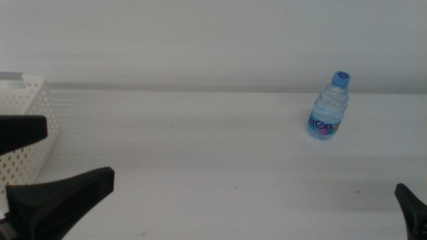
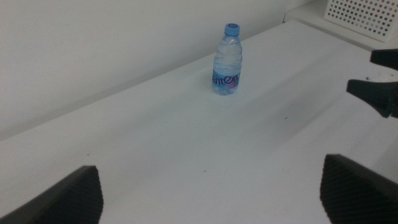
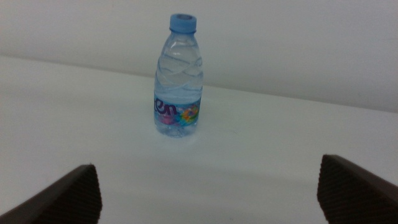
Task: Use arms to grab the bottles and put them into the dustbin to the left of the table.
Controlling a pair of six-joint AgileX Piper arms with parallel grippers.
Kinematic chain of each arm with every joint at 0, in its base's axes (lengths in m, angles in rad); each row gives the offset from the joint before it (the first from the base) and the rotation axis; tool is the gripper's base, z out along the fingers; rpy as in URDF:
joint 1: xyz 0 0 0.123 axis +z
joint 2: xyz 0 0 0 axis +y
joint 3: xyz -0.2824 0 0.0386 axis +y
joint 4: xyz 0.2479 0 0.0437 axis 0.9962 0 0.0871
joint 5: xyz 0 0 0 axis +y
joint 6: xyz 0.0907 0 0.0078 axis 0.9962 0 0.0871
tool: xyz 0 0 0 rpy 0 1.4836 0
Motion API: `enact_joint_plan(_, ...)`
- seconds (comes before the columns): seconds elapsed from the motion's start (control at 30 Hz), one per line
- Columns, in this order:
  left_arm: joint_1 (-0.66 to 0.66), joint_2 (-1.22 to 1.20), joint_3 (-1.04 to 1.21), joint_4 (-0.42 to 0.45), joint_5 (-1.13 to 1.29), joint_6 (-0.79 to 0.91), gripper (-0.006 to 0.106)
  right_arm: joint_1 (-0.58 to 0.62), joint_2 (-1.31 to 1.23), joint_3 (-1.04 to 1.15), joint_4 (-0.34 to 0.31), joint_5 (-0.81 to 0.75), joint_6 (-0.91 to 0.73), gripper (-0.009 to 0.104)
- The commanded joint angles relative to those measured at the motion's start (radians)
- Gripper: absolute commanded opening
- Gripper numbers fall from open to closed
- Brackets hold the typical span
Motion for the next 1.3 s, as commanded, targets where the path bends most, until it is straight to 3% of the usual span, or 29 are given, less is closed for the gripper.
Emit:
enact_joint_plan(0.0,-0.007,-0.005,0.004,-0.011,-0.016,-0.004,0.094,-0.006,0.075,0.043,-0.009,-0.08,-0.041,0.093)
enact_joint_plan(0.23,-0.007,-0.005,0.004,-0.011,-0.016,-0.004,0.094,-0.006,0.272,0.043,0.031,-0.243,-0.109,0.093)
enact_joint_plan(0.43,-0.007,-0.005,0.004,-0.011,-0.016,-0.004,0.094,-0.006,0.431,0.041,0.192,-0.45,-0.184,0.093)
enact_joint_plan(0.53,-0.007,-0.005,0.004,-0.011,-0.016,-0.004,0.094,-0.006,0.52,0.041,0.227,-0.563,-0.184,0.093)
enact_joint_plan(0.9,-0.007,-0.005,0.004,-0.011,-0.016,-0.004,0.094,-0.006,0.812,0.031,0.194,-0.845,-0.039,0.093)
enact_joint_plan(1.1,-0.007,-0.005,0.004,-0.011,-0.016,-0.004,0.094,-0.006,0.899,-0.076,0.103,-0.858,0.026,0.093)
enact_joint_plan(1.27,-0.007,-0.005,0.004,-0.011,-0.016,-0.004,0.094,-0.006,1.011,-0.157,0.123,-0.858,0.026,0.093)
